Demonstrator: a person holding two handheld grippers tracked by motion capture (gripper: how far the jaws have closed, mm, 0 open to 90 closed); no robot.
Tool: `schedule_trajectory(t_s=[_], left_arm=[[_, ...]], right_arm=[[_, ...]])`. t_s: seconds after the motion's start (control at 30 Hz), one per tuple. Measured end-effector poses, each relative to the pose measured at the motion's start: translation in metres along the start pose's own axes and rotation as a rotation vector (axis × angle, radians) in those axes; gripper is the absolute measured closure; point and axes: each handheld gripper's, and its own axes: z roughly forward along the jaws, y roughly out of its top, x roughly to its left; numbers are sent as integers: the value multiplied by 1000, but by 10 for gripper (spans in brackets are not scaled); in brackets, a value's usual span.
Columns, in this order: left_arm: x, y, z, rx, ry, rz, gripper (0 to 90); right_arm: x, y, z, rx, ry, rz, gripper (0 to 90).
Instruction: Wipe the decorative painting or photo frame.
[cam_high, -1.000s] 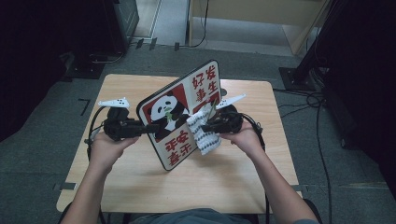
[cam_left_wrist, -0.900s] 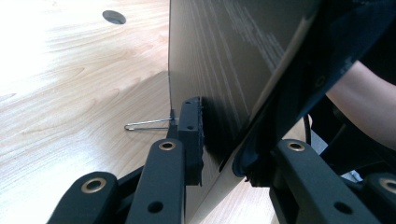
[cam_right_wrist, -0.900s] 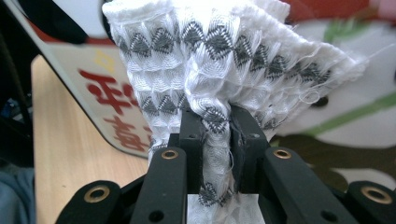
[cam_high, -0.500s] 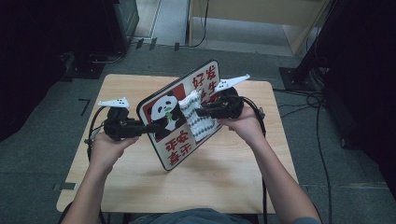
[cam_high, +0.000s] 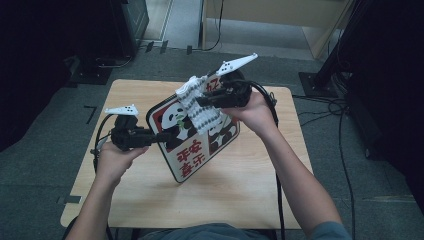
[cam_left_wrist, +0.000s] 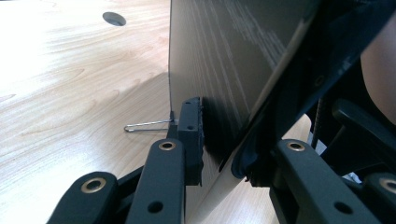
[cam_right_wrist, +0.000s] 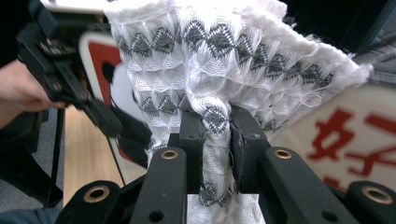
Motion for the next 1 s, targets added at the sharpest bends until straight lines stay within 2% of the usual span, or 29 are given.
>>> schedule_trajectory(t_s=[0.13,0.43,1.0], left_arm=[[1,-1,0,-8,-10,19,726],[2,-1,0,-4,-15,19,727],[2,-1,0,-3,-16,18,726]], right_arm=[[1,8,5,2,12,-7,776],[-1,5,13,25,15,-5,775],[-6,-17,22,44,20,31,775]])
